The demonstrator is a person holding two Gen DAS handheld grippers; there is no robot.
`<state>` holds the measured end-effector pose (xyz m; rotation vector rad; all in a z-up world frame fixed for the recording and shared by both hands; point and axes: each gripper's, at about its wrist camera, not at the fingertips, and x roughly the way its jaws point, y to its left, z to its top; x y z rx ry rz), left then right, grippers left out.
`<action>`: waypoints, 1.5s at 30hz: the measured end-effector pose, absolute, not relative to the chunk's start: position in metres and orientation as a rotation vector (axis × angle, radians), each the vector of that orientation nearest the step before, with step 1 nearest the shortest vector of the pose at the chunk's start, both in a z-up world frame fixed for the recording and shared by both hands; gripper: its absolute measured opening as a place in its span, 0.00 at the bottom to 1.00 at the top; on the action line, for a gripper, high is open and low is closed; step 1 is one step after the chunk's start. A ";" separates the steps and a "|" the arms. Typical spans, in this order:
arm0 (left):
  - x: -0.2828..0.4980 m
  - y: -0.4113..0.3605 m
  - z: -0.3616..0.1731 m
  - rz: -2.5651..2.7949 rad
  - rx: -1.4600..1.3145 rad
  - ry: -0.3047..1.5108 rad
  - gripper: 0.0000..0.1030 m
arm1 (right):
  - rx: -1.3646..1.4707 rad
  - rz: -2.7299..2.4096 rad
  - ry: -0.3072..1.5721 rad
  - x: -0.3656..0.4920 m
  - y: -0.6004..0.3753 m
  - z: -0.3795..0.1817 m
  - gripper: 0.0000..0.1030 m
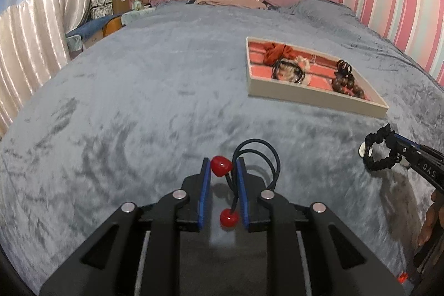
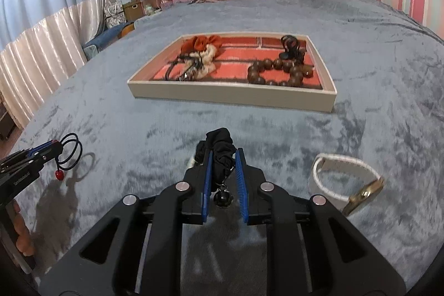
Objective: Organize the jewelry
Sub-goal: 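Carry both items into the tray and open both tools to release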
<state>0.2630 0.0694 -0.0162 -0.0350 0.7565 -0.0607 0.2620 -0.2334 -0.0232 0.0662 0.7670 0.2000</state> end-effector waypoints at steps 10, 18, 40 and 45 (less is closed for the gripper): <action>0.314 0.021 0.013 -0.123 -0.009 0.702 0.18 | 0.095 0.183 0.708 0.291 -0.252 0.008 0.17; 0.365 -0.020 0.030 -0.149 0.031 0.668 0.18 | 0.095 0.150 0.668 0.331 -0.263 0.032 0.17; 0.501 -0.048 -0.052 -0.053 0.085 0.874 0.19 | 0.061 0.010 0.861 0.442 -0.290 -0.039 0.17; 0.503 -0.047 -0.058 -0.041 0.089 0.887 0.24 | 0.053 0.006 0.889 0.448 -0.290 -0.043 0.19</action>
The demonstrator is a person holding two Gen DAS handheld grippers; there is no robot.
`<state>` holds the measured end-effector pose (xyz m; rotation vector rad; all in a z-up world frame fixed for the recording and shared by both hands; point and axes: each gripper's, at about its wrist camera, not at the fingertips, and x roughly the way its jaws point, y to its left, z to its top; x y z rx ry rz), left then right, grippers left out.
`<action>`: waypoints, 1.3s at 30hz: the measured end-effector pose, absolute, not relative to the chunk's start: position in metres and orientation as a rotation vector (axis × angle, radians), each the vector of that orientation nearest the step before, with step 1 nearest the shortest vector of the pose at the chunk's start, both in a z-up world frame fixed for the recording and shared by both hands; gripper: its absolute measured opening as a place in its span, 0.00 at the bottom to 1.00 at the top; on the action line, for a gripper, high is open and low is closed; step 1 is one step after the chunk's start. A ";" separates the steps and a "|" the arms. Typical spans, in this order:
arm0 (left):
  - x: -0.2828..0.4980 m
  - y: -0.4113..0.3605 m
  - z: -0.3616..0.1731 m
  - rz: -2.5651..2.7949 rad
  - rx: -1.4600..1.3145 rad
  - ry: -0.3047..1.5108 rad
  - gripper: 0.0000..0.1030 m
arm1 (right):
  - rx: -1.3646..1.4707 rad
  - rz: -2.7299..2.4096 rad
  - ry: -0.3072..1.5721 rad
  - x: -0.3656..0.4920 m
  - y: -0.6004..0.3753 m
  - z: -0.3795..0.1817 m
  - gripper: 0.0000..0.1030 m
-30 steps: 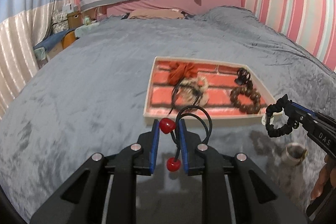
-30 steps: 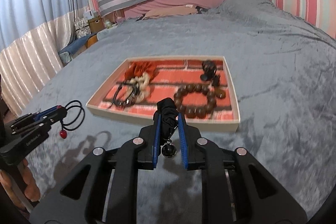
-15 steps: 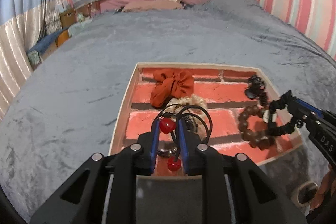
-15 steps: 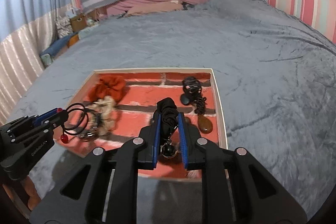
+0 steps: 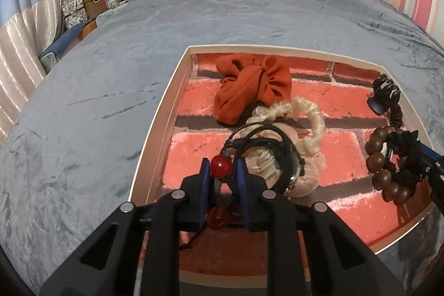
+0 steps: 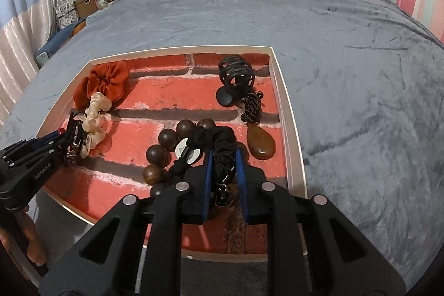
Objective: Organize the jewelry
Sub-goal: 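Carry both items into the tray and open both tools to release, then move the left tool to the red tassel while the right tool reaches the white-band watch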
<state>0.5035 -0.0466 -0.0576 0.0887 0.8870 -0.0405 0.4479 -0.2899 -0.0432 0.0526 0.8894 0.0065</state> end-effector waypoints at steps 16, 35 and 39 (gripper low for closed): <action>0.422 -0.038 0.015 -0.058 0.084 0.755 0.69 | 0.024 0.040 0.792 0.392 -0.311 0.017 0.77; 0.216 -0.034 0.062 -0.125 0.055 0.662 0.88 | 0.028 -0.017 0.746 0.245 -0.367 0.044 0.90; 0.191 -0.034 0.043 -0.156 0.032 0.700 0.88 | 0.015 -0.016 0.751 0.227 -0.369 0.030 0.90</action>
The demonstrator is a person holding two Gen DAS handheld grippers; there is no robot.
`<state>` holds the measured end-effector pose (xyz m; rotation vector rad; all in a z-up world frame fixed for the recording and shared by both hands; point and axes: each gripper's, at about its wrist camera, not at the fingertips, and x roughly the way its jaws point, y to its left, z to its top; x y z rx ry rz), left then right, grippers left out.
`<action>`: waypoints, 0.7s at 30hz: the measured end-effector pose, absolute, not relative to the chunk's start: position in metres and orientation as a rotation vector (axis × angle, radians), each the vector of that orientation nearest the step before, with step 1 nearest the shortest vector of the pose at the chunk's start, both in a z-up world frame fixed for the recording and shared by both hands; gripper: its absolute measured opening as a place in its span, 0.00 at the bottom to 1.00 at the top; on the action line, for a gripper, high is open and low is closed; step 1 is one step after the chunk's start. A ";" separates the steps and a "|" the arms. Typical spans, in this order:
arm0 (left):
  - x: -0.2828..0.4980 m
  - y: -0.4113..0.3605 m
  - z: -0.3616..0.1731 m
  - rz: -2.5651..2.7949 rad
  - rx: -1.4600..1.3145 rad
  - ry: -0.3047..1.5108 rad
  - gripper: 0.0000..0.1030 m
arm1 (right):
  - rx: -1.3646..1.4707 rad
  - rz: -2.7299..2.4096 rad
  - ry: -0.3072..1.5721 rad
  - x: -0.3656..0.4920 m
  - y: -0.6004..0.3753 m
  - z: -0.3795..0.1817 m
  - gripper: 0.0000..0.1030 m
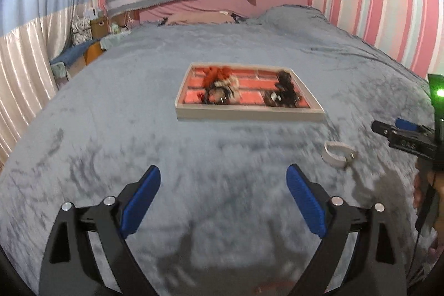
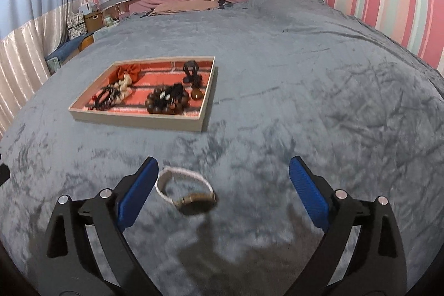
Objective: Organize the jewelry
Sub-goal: 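Move the left tool to the red tassel while the right tool reaches the white-band watch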
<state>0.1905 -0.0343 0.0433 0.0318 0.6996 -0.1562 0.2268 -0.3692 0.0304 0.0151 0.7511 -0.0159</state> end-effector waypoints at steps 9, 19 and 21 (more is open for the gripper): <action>0.129 -0.044 0.008 -0.230 0.022 0.742 0.88 | -0.021 0.004 0.778 0.206 -0.358 -0.005 0.90; 0.099 -0.075 -0.023 -0.324 0.056 0.801 0.88 | -0.106 0.020 0.804 0.212 -0.332 -0.038 0.94; 0.100 -0.083 -0.028 -0.337 0.074 0.807 0.88 | -0.108 0.018 0.802 0.217 -0.332 -0.040 0.96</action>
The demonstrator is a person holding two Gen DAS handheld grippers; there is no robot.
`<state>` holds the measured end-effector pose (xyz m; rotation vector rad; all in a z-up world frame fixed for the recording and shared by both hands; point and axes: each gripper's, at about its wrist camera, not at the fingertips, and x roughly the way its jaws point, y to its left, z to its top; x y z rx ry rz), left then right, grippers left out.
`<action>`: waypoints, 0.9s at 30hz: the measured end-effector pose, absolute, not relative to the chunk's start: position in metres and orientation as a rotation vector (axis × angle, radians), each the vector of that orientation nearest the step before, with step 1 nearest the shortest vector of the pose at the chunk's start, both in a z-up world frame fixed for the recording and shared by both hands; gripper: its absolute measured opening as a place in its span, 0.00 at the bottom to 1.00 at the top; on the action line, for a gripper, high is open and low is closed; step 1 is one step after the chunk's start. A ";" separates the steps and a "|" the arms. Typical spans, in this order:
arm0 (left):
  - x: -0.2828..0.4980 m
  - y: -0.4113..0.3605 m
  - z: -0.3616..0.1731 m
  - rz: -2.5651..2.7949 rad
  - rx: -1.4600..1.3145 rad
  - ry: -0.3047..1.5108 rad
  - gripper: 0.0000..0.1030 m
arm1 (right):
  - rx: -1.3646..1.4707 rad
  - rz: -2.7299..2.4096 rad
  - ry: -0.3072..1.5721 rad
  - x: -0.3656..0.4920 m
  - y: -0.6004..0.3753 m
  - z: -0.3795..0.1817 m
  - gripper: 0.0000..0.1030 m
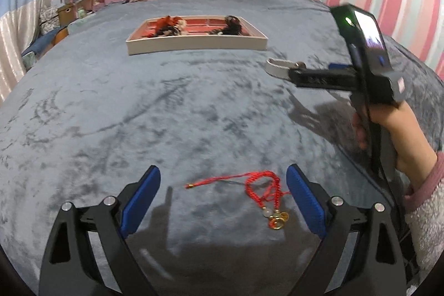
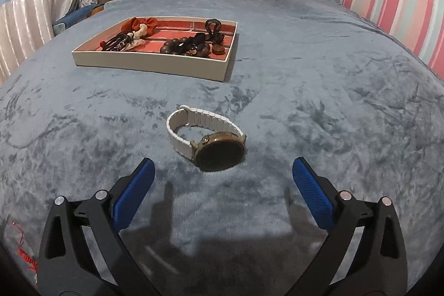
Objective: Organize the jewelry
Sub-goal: 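Move the left tool to the red tassel while the right tool reaches the white-band watch, then close the left tool on the red tassel while the right tool grasps the watch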
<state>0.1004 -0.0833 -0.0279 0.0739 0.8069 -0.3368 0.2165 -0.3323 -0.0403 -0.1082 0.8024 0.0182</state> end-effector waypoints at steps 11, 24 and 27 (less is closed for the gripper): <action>0.121 -0.094 -0.057 -0.367 0.107 0.861 0.47 | -0.115 0.039 0.841 0.257 -0.332 -0.059 0.95; 0.129 -0.086 -0.060 -0.368 0.100 0.859 0.14 | -0.090 0.101 0.863 0.266 -0.327 -0.065 0.56; 0.128 -0.086 -0.061 -0.369 0.101 0.859 0.09 | -0.078 0.098 0.862 0.267 -0.330 -0.065 0.47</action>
